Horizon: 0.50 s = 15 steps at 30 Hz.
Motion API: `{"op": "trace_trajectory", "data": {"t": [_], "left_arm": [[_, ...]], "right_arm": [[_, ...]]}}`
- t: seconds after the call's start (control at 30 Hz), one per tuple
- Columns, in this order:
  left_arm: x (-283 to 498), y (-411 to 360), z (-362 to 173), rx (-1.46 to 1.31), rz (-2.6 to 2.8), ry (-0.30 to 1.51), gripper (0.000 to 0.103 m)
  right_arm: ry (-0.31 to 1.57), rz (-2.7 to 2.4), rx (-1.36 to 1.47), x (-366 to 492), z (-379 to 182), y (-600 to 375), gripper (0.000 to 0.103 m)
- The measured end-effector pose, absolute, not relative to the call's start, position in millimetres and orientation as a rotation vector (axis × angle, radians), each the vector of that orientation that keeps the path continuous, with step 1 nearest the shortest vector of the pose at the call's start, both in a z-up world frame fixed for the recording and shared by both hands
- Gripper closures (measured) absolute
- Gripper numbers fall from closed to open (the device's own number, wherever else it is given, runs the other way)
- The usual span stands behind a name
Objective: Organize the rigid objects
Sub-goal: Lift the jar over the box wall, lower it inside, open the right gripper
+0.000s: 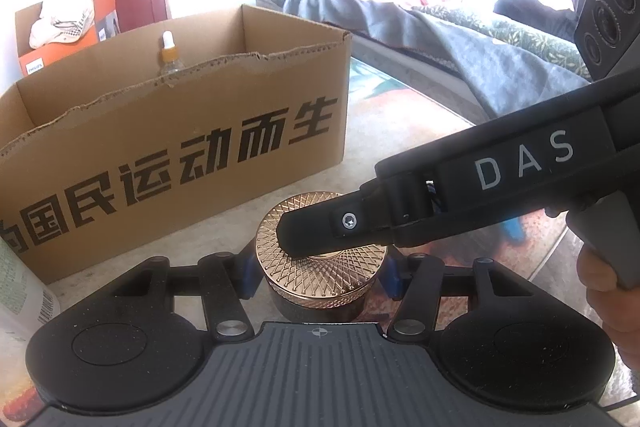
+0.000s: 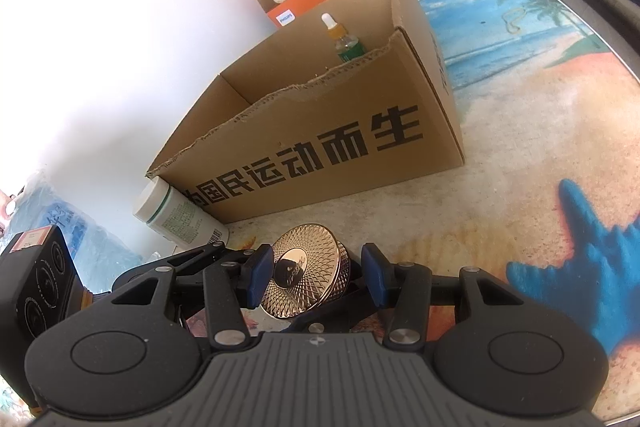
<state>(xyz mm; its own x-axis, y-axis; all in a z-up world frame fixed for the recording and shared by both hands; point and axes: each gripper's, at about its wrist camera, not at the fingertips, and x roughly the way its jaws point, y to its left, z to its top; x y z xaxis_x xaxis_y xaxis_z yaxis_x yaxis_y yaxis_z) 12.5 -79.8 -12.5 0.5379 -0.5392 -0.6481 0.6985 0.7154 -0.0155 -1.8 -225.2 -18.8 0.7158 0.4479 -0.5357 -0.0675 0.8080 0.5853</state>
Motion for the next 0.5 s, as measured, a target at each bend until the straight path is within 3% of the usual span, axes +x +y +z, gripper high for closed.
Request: {"op": "trace_trajectory", "data": {"t": [0.27, 0.5], "left_arm": [[5, -69, 2, 0.247, -0.728, 0.622, 0.047], [7, -53, 43, 0.197, -0.703, 0.516, 0.047]], "right_arm": [[0.685, 0.326, 0.546, -6, -3, -222, 0.051], [0.58, 0.372, 0.454, -2, 44, -212, 0.051]]}}
